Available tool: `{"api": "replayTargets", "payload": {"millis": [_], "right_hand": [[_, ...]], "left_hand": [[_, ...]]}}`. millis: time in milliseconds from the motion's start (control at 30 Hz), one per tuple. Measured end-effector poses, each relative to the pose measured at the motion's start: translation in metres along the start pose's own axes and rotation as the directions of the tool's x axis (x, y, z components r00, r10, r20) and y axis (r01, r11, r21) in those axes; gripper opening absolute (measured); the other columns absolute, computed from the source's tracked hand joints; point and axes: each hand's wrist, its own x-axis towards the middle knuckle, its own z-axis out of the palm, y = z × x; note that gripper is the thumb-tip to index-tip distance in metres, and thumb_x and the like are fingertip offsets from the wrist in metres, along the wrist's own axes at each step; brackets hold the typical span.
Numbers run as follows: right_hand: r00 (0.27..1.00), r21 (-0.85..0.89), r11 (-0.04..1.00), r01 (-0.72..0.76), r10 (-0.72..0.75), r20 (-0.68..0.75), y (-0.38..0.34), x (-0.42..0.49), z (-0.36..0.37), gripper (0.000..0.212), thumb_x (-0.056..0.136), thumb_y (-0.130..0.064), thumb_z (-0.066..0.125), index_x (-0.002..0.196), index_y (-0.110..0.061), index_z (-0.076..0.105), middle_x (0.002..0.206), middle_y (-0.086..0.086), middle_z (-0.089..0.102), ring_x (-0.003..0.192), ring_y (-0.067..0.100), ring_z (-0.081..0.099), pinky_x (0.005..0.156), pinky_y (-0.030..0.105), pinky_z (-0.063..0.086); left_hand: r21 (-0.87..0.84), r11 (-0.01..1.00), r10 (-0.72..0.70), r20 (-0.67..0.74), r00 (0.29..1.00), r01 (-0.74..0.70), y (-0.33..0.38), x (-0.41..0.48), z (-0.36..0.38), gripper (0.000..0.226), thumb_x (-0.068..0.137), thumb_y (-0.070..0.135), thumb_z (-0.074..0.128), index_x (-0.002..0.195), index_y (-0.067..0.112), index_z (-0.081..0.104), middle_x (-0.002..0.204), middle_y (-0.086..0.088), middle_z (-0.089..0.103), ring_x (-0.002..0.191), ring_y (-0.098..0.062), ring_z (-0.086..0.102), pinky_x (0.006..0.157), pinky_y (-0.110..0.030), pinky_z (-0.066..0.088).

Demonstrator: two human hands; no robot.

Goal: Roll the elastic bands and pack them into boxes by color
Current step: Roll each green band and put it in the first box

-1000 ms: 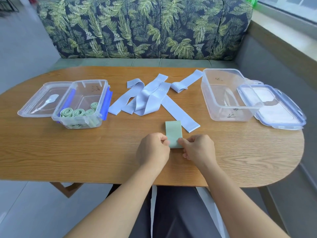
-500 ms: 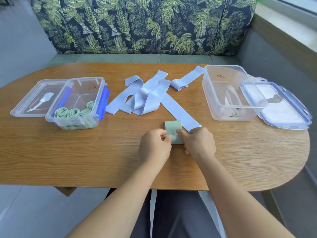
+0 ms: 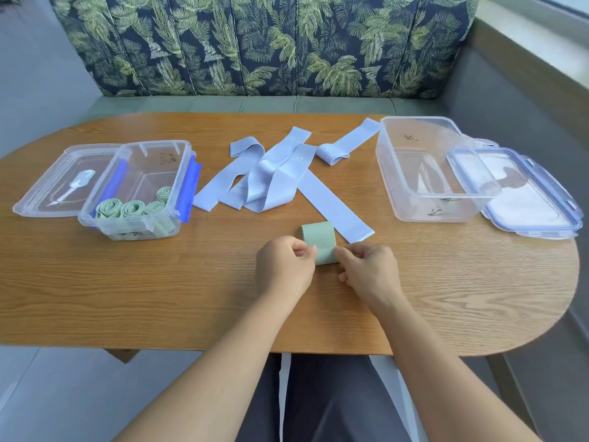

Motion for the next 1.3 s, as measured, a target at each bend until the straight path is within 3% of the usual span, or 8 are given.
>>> {"api": "replayTargets", "payload": {"millis": [300, 400, 600, 767, 900, 1033, 1167, 1300], "right_hand": [[1.0, 0.007, 1.0, -0.003, 0.002, 0.027, 0.002, 0.002, -0.001, 0.013, 0.089, -0.03, 0.063, 0.08, -0.027, 0.072, 0.061, -0.003, 0.067, 0.055, 0.011, 0.063, 0.07, 0.038, 0.056], [0.999, 0.002, 1.0, -0.022, 0.022, 0.03, 0.001, 0.005, -0.002, 0.017, 0.088, -0.03, 0.064, 0.072, -0.025, 0.069, 0.058, -0.003, 0.065, 0.05, 0.01, 0.06, 0.069, 0.037, 0.055], [0.995, -0.05, 0.994, -0.096, 0.096, 0.003, -0.009, 0.017, 0.002, 0.035, 0.086, -0.039, 0.065, 0.072, -0.007, 0.066, 0.057, 0.004, 0.068, 0.057, 0.022, 0.068, 0.073, 0.043, 0.058], [0.991, -0.14, 0.981, -0.133, 0.13, -0.036, -0.015, 0.026, 0.006, 0.043, 0.089, -0.049, 0.058, 0.075, -0.009, 0.067, 0.054, 0.003, 0.067, 0.057, 0.018, 0.066, 0.059, 0.029, 0.048], [0.99, -0.182, 0.974, -0.135, 0.125, -0.068, -0.017, 0.03, 0.009, 0.047, 0.09, -0.053, 0.054, 0.076, -0.01, 0.067, 0.055, 0.003, 0.068, 0.058, 0.017, 0.066, 0.056, 0.027, 0.043], [0.989, -0.172, 0.985, -0.021, -0.005, -0.149, -0.011, 0.028, 0.01, 0.033, 0.088, -0.05, 0.055, 0.085, -0.019, 0.066, 0.078, -0.002, 0.07, 0.079, 0.021, 0.067, 0.072, 0.033, 0.051], [0.977, -0.217, 0.964, 0.152, -0.18, -0.115, -0.009, 0.023, 0.009, 0.016, 0.09, -0.031, 0.062, 0.103, -0.027, 0.069, 0.101, -0.008, 0.06, 0.087, 0.011, 0.052, 0.074, 0.028, 0.039], [0.98, -0.198, 0.966, 0.164, -0.182, -0.08, -0.009, 0.029, 0.009, 0.017, 0.09, -0.031, 0.063, 0.105, -0.026, 0.07, 0.1, -0.007, 0.063, 0.088, 0.013, 0.057, 0.074, 0.029, 0.044]], "left_hand": [[-0.107, 0.992, -0.066, 0.055, 0.996, 0.071, -0.003, 0.004, -0.001, 0.024, 0.085, 0.02, 0.07, 0.108, 0.013, 0.071, 0.085, 0.01, 0.063, 0.091, -0.011, 0.063, 0.082, -0.023, 0.05], [-0.089, 0.993, -0.069, 0.047, 0.997, 0.073, -0.003, 0.006, 0.001, 0.021, 0.085, 0.023, 0.07, 0.105, 0.015, 0.07, 0.085, 0.01, 0.062, 0.092, -0.012, 0.064, 0.083, -0.026, 0.052], [-0.008, 0.997, 0.081, 0.012, 0.997, -0.081, -0.004, 0.013, 0.004, 0.011, 0.085, 0.028, 0.067, 0.095, 0.025, 0.062, 0.097, 0.008, 0.064, 0.091, -0.012, 0.062, 0.084, -0.034, 0.052], [-0.011, 0.986, 0.169, 0.071, 0.983, -0.169, -0.007, 0.019, 0.004, 0.02, 0.081, 0.026, 0.072, 0.088, 0.032, 0.055, 0.103, 0.007, 0.055, 0.088, -0.01, 0.06, 0.083, -0.03, 0.05], [-0.003, 0.988, 0.152, 0.081, 0.985, -0.152, -0.006, 0.028, 0.005, 0.014, 0.082, 0.028, 0.07, 0.08, 0.032, 0.057, 0.103, 0.005, 0.054, 0.086, -0.01, 0.06, 0.081, -0.031, 0.05], [0.028, 0.992, 0.117, 0.075, 0.99, -0.119, -0.002, 0.038, 0.006, 0.01, 0.083, 0.031, 0.068, 0.077, 0.029, 0.06, 0.102, 0.005, 0.054, 0.083, -0.013, 0.062, 0.08, -0.033, 0.052], [0.075, 0.992, 0.099, 0.067, 0.993, -0.104, 0.001, 0.048, 0.007, 0.011, 0.085, 0.033, 0.065, 0.078, 0.027, 0.061, 0.104, 0.004, 0.054, 0.084, -0.014, 0.06, 0.075, -0.03, 0.05], [0.096, 0.982, 0.156, 0.088, 0.984, -0.165, 0.001, 0.054, 0.007, 0.01, 0.087, 0.034, 0.064, 0.08, 0.027, 0.061, 0.101, 0.005, 0.054, 0.091, -0.015, 0.06, 0.08, -0.032, 0.05]]}}
